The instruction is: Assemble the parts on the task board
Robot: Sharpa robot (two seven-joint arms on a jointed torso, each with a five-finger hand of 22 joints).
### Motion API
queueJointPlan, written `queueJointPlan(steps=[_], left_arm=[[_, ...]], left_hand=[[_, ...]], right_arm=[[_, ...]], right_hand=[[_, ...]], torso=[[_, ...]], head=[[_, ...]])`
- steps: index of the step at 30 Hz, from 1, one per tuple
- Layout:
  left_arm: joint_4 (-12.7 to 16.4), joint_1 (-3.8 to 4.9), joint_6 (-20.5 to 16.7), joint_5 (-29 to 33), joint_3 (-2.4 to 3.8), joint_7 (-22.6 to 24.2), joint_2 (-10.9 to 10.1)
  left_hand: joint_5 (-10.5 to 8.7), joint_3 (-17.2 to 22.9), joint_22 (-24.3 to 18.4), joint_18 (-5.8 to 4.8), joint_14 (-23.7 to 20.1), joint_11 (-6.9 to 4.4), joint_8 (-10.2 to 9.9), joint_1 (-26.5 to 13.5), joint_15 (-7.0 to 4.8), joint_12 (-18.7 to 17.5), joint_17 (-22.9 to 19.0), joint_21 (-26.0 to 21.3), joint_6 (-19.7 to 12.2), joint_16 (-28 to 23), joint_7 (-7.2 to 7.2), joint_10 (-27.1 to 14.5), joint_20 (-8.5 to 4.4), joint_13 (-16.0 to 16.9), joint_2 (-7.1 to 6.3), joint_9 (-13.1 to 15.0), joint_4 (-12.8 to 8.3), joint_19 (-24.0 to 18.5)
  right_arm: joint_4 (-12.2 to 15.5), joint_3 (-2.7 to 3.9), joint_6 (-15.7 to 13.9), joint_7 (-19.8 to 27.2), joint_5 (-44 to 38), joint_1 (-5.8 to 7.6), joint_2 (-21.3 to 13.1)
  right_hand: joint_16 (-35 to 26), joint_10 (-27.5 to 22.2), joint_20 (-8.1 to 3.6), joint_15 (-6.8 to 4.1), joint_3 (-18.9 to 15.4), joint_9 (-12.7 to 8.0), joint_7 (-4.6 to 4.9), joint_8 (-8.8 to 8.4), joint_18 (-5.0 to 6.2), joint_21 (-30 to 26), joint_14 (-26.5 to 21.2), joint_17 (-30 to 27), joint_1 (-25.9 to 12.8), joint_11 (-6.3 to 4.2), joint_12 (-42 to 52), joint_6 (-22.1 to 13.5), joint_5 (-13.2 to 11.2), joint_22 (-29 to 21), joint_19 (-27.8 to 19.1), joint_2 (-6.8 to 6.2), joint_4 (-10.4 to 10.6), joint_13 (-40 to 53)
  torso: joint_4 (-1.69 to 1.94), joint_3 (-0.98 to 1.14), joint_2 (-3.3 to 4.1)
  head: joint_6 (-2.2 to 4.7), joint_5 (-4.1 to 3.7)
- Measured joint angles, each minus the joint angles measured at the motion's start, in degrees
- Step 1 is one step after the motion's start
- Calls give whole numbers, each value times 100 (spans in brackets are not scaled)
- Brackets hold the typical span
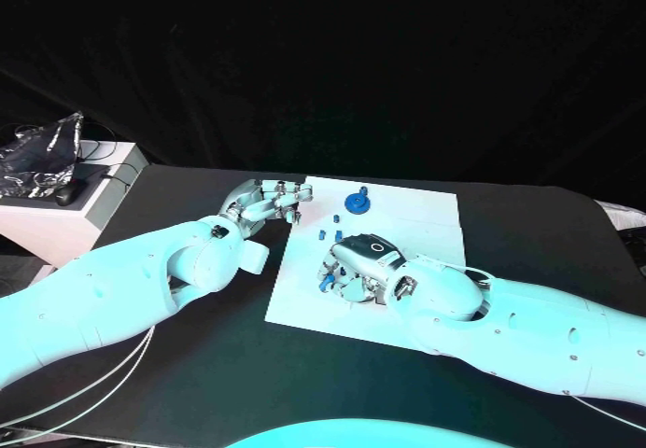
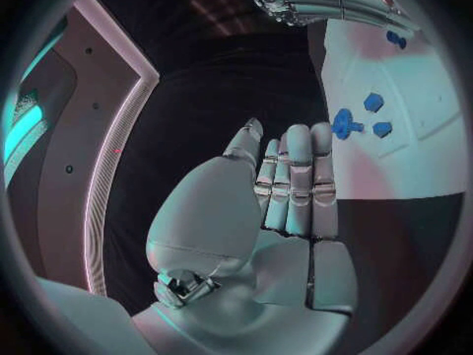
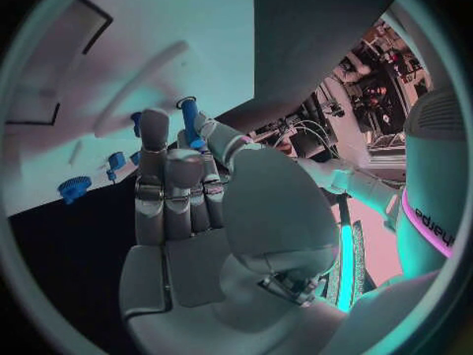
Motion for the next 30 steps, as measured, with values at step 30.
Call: queueJointPlan(steps=[30], left_arm=[[2,0,11,-5,0,-24,3]], left_hand=[[0,0,6,0,0,0,0,25,0,0,-4,0,0,0,0,0,21,0,25,0,0,21]], right_arm=[[-99,-21,142,-56,-141,-2,141]], right_hand=[[0,0,-11,0,7,-1,0,0,-1,-35,0,-11,-6,0,0,0,-11,4,14,6,-23,0]], torso=[[5,3,0]], head=[[1,-13]])
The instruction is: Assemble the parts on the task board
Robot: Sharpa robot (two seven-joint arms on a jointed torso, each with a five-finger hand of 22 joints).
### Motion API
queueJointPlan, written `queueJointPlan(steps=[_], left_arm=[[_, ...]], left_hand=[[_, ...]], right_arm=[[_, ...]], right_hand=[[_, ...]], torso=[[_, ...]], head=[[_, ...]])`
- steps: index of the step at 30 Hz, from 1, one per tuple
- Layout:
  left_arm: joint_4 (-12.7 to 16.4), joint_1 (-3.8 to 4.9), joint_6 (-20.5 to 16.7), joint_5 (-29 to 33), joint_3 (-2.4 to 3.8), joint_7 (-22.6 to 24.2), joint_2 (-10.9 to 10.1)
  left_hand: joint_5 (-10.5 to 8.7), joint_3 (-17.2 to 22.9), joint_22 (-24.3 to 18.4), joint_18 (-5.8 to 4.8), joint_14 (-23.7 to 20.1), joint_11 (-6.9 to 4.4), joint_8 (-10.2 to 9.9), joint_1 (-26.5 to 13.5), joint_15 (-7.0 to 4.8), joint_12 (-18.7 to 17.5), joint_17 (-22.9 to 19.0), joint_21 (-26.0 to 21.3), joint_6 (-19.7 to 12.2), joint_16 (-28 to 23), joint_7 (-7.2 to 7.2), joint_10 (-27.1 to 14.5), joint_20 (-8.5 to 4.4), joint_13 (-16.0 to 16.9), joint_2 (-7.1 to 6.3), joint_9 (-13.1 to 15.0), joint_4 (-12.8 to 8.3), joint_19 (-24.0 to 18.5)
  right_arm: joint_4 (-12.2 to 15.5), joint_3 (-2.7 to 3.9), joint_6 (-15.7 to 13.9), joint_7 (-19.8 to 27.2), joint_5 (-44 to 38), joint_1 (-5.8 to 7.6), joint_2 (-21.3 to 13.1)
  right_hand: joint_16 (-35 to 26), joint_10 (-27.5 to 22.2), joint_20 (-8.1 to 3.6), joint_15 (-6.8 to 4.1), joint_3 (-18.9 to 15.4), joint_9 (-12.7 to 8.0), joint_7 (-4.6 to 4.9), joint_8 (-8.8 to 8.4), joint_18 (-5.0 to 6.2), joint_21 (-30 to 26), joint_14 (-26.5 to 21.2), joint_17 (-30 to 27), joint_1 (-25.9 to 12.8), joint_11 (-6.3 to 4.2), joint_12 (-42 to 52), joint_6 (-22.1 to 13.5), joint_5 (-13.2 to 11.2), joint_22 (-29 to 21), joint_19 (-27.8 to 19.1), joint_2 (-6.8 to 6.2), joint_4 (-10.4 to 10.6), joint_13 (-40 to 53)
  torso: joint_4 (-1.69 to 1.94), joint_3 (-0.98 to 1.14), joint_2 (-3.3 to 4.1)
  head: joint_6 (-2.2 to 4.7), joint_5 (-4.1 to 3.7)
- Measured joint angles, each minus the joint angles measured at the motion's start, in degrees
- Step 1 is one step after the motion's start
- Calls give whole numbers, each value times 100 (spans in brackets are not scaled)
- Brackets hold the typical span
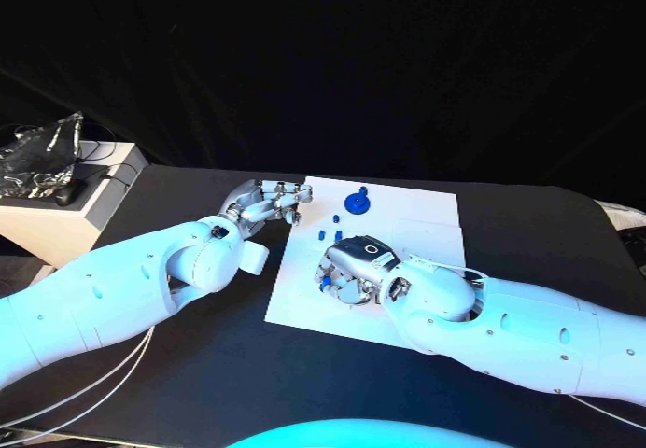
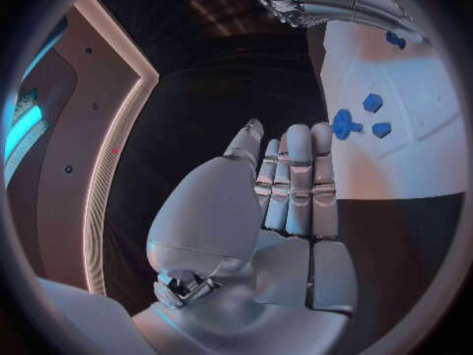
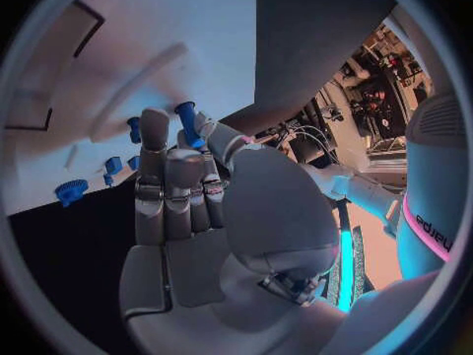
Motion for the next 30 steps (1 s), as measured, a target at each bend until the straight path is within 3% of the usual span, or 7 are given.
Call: queueJointPlan(steps=[7,9,11,14,21,27,30], left_arm=[[1,0,0,0,0,-4,0],[2,0,0,0,0,-5,-1],[2,0,0,0,0,-7,-3],[3,0,2,-1,0,-11,-7],[5,0,4,-1,0,-20,-24],[7,0,4,-2,-3,-29,-38],[5,0,5,-3,-2,-34,-39]], left_hand=[[0,0,7,0,0,0,0,0,0,0,0,0,0,0,0,0,0,0,0,0,0,0],[0,0,7,0,0,0,0,0,0,0,0,0,0,0,0,0,0,0,0,0,0,0],[0,0,7,0,0,0,0,0,0,0,0,-18,0,0,0,0,0,0,0,0,0,0],[0,0,7,0,0,0,0,0,0,0,0,-22,0,0,0,0,0,0,0,0,0,0],[0,0,12,0,0,-21,0,0,0,0,1,-22,0,0,0,-21,0,0,0,0,0,0],[0,0,12,0,0,-21,0,0,0,0,1,-22,0,0,0,-21,0,0,0,0,0,0],[0,0,12,0,0,-21,0,0,0,0,1,-22,0,0,0,-21,0,0,0,0,0,0]], right_arm=[[-60,-14,44,2,-45,16,70],[-72,-18,40,18,-48,17,75],[-80,-24,25,42,-47,17,76],[-101,-35,-17,95,-23,15,70],[-109,-56,-132,236,95,-4,-1],[-27,-54,-367,328,197,-3,-143],[38,-49,-511,349,274,-2,-227]], right_hand=[[0,0,1,0,0,3,0,-1,-1,0,0,-33,0,0,0,-1,67,-1,0,0,0,1],[-1,0,3,0,-3,4,31,-1,0,0,0,-49,0,0,0,-33,260,-1,-2,0,-1,1],[-34,-1,52,15,-176,-11,87,0,1,-26,-14,-56,-1,0,0,-212,773,-1,-12,-2,26,2],[-35,-273,116,125,-480,-26,148,0,59,-71,-24,-62,-181,41,114,-510,1208,-1,-13,-181,134,83],[-35,-996,258,208,-1868,-26,157,0,239,-319,-62,-89,-140,182,84,-855,1386,-241,89,-435,456,28],[-155,-1368,328,241,-2476,-26,72,0,246,-494,-72,-129,211,250,84,-1016,1771,-505,141,-907,1444,23],[-155,-1367,329,249,-2567,-26,72,0,245,-520,-63,-124,317,250,84,-1016,1804,-592,141,-1014,1759,24]], torso=[[-1,-2,0],[-1,-2,0],[-1,-2,-1],[-1,-3,-1],[-1,-5,-3],[0,-3,-3],[0,-2,-2]], head=[[-1,-6],[-1,-7],[3,-4],[3,3],[4,13],[6,18],[5,16]])
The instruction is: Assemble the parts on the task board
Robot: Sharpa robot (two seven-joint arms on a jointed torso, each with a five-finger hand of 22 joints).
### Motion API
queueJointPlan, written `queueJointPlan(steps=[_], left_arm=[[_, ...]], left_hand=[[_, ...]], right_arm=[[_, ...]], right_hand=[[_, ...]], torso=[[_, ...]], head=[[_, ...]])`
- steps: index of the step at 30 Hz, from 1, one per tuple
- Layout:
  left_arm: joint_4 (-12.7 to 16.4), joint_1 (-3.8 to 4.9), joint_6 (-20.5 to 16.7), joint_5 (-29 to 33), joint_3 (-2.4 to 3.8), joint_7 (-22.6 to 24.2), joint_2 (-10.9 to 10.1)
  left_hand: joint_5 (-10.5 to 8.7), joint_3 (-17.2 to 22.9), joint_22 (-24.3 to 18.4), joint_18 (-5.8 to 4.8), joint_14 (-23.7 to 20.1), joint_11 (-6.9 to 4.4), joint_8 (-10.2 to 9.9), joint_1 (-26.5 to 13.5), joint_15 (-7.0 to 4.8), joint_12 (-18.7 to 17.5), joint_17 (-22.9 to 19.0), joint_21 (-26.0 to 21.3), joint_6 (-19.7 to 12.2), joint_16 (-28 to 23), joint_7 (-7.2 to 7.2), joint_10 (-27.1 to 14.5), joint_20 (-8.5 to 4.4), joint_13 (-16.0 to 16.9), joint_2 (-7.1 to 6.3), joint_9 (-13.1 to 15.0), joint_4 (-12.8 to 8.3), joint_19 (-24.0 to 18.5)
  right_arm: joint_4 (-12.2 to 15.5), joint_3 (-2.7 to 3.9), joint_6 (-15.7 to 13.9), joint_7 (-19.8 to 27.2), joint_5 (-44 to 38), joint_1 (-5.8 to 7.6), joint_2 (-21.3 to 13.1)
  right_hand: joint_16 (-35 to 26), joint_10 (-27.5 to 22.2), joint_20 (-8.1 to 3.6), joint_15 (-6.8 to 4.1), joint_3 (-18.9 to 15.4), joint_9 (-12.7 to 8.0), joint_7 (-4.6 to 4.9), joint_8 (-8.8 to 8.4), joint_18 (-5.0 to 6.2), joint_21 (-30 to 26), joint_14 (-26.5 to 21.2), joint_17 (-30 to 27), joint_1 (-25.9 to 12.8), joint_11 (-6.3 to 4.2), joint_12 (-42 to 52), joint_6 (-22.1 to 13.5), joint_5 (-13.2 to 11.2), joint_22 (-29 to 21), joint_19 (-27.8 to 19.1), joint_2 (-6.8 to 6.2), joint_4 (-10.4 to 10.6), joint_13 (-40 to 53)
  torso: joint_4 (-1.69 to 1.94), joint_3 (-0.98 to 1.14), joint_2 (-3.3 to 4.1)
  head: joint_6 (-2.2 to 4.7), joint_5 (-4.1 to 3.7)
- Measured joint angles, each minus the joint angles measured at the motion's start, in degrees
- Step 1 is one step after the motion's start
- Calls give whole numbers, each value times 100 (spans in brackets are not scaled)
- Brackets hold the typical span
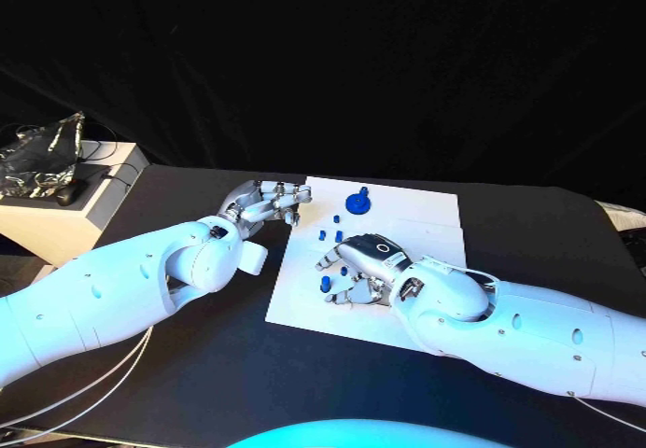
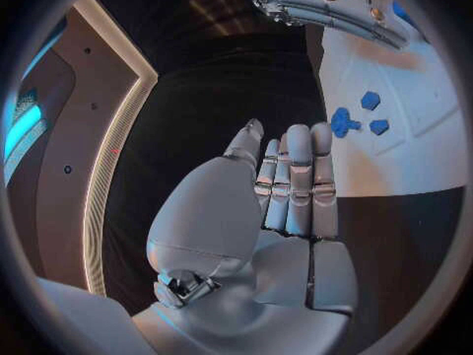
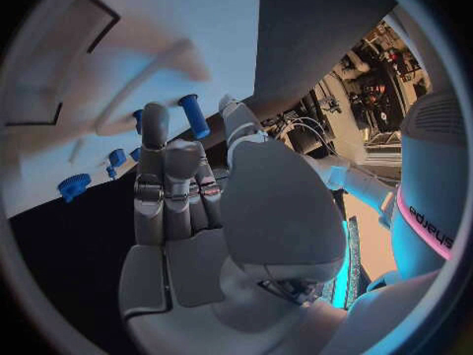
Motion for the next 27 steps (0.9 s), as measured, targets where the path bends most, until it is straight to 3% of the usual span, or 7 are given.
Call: queueJointPlan(steps=[7,11,14,17,20,22,27], left_arm=[[-41,0,6,-2,1,-5,24],[-69,0,8,-3,1,-5,40],[-84,0,8,-3,1,6,54],[-94,-2,7,-4,1,23,62],[-98,-8,7,-4,1,51,68],[-97,-19,7,-4,1,79,69],[-74,-87,10,-4,1,144,39]], left_hand=[[0,-16,5,0,0,0,0,0,0,0,0,0,0,0,0,0,0,0,0,0,16,0],[0,-16,5,0,0,0,0,0,0,0,0,0,0,0,0,0,0,0,0,0,16,0],[0,-16,12,0,0,0,0,0,0,28,-3,0,-21,0,21,0,0,0,0,0,16,0],[0,-16,12,0,0,-16,0,0,0,40,-14,-19,-44,0,44,31,0,0,0,0,16,0],[0,-40,12,0,0,-21,0,0,0,40,-30,-40,-53,0,52,106,0,0,0,0,40,0],[0,-40,12,0,-14,-32,0,0,-14,41,-31,-40,-52,0,52,138,0,0,0,0,40,0],[0,-56,12,0,-21,-46,0,0,-21,12,-38,-63,-52,-22,52,223,0,0,0,0,56,0]], right_arm=[[178,60,-361,65,620,109,-332],[293,96,-555,197,1385,282,-708],[406,105,-652,306,2033,411,-1067],[492,108,-672,359,2531,511,-1369],[572,113,-608,366,3123,604,-1715],[607,108,-443,333,3509,631,-1907],[702,74,198,68,4194,659,-2323]], right_hand=[[-35,129,-1,0,60,0,40,0,-16,-15,0,18,-28,-35,0,-105,55,-71,1,29,50,0],[42,710,-30,-36,163,0,123,0,-27,30,34,65,-195,-133,125,53,55,-20,28,411,-412,1],[56,1386,-97,-220,283,40,29,110,-28,58,76,76,-200,-252,552,315,55,34,-7,668,-552,148],[56,1565,-316,-378,121,83,-105,178,-212,102,108,76,-338,-308,1261,477,55,92,0,742,-753,764],[81,1447,-522,-498,-113,187,-173,183,-386,156,103,110,-667,-623,2771,610,55,179,25,909,-959,2438],[251,1369,-561,-559,-277,370,-285,293,-429,206,102,287,-944,-819,3625,717,8,222,40,1025,-873,3371],[857,1326,-598,-577,-584,1306,-459,706,-430,420,144,1097,-1336,-934,5189,784,46,368,21,1319,-716,5339]], torso=[[-7,3,-4],[-8,5,-12],[-12,3,-18],[-25,3,-25],[-50,7,-37],[-66,14,-46],[-92,33,-69]], head=[[46,-48],[88,-132],[135,-224],[163,-283],[177,-354],[180,-405],[168,-538]])
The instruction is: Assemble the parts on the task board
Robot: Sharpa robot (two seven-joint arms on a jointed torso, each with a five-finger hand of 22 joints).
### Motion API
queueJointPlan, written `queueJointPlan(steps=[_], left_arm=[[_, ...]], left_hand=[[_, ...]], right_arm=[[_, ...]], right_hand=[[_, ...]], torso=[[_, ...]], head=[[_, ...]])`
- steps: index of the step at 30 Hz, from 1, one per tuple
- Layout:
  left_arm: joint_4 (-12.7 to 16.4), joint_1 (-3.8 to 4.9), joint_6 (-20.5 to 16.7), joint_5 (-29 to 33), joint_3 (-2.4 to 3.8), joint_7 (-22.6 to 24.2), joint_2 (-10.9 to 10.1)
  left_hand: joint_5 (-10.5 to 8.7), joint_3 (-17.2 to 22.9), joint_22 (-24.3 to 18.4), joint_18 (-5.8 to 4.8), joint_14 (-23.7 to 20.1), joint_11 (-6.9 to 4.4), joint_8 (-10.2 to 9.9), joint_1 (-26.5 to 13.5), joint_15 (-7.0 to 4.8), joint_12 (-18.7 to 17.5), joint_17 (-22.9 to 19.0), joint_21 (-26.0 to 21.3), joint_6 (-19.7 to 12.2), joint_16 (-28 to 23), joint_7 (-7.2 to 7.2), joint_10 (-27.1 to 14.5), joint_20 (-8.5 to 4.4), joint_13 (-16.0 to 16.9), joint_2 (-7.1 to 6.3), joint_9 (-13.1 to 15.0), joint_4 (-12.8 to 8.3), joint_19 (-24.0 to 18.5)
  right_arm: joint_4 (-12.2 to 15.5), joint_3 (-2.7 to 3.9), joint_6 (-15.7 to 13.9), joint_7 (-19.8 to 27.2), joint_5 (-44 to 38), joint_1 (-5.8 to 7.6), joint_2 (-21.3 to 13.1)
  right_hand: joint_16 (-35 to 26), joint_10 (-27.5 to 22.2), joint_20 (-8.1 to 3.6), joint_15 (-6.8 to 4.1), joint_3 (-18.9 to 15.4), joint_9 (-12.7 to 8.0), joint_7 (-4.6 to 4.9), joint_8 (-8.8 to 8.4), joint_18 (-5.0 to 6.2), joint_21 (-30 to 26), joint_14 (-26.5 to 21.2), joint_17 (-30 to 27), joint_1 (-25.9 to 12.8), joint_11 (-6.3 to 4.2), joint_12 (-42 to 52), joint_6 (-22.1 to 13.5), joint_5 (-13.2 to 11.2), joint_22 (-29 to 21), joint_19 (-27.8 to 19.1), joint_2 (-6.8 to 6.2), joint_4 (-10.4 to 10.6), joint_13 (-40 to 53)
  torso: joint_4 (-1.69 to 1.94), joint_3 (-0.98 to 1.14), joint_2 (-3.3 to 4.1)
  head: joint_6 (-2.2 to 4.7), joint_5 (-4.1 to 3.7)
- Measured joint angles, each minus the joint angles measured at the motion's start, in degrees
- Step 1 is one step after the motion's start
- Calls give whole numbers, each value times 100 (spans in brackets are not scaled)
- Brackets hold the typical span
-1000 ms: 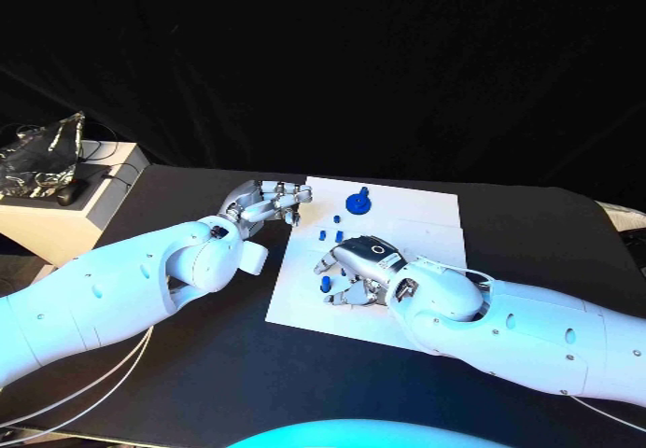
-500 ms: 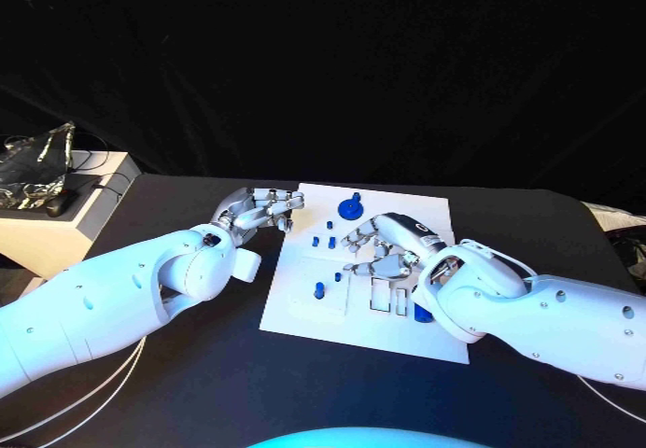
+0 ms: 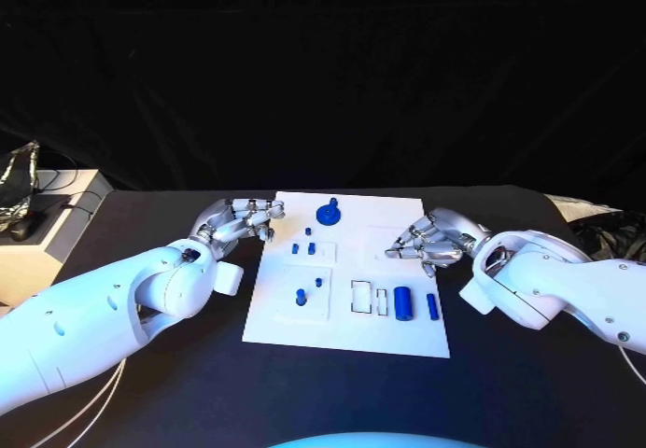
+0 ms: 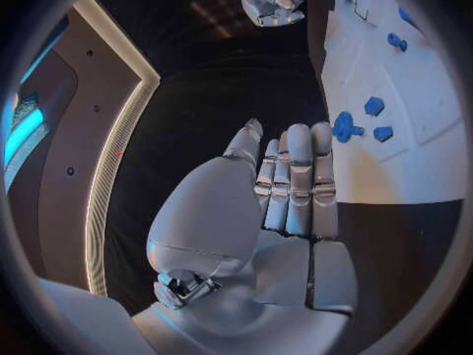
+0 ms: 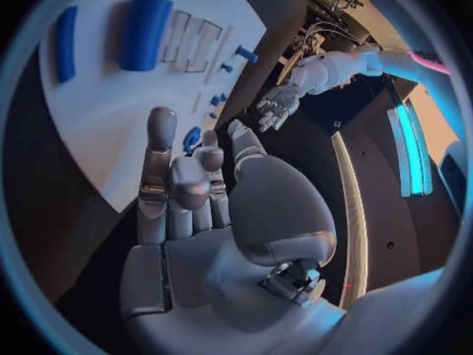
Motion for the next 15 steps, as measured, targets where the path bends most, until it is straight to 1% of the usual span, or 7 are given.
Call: queueJointPlan(steps=[1,2,4,5,6,11,15], left_arm=[[10,-17,2,0,0,13,-15],[13,-26,2,0,0,21,-24],[28,-42,4,0,0,39,-44],[36,-47,4,0,0,46,-51],[45,-52,5,0,0,52,-56],[104,-79,9,0,0,75,-87],[144,-93,16,0,0,80,-91]], left_hand=[[0,0,0,-1,0,5,0,0,0,0,-4,0,0,0,0,6,0,0,0,0,0,0],[0,0,0,0,0,5,0,0,0,0,-5,0,0,0,0,5,0,0,0,0,0,0],[0,0,0,0,0,-15,0,0,0,-67,-5,-30,0,-28,0,25,-22,0,0,0,0,22],[0,0,0,0,0,-15,0,0,0,-67,-5,-30,0,-28,0,25,-22,0,0,0,0,22],[0,0,0,0,0,-10,0,0,0,-67,-5,-29,0,-28,0,30,-22,0,0,0,0,22],[0,1,-1,0,0,5,0,0,0,-67,-5,-29,0,-28,0,45,-22,0,0,0,0,22],[0,-7,-1,-1,0,5,0,0,0,-67,-5,-28,0,-28,0,45,-22,0,0,0,7,22]], right_arm=[[28,-10,162,-107,82,2,-95],[46,-19,275,-196,118,4,-157],[102,-37,505,-414,140,5,-283],[131,-46,591,-515,137,6,-334],[159,-55,670,-619,120,5,-381],[341,-99,943,-1206,-86,-18,-543],[469,-120,1017,-1618,-260,-54,-577]], right_hand=[[79,71,0,0,-45,233,-16,70,0,105,0,115,-56,-5,149,-46,-16,44,0,-6,18,255],[134,143,0,-4,-77,400,-40,117,0,200,4,202,-106,3,264,-71,-18,76,0,17,50,446],[245,245,0,-10,-214,730,-45,136,0,458,10,382,-338,25,389,-146,79,158,0,2,188,763],[257,289,0,-11,-288,863,-23,89,0,869,10,406,-397,46,440,-178,168,201,0,16,262,915],[257,340,0,-10,-426,986,-11,-17,0,1246,10,412,-434,57,455,-191,246,220,0,42,336,1064],[276,468,0,-10,-798,1351,-15,-354,0,1661,10,509,-468,43,306,-157,319,225,0,48,646,1403],[278,522,0,-10,-874,1607,-39,-385,0,2049,10,523,-468,30,305,-118,319,225,0,48,777,1558]], torso=[[-7,7,-5],[-10,10,-9],[-20,15,-16],[-25,16,-19],[-29,17,-20],[-63,17,-27],[-89,14,-35]], head=[[-10,-31],[-16,-50],[-33,-101],[-39,-125],[-46,-144],[-78,-226],[-95,-259]])
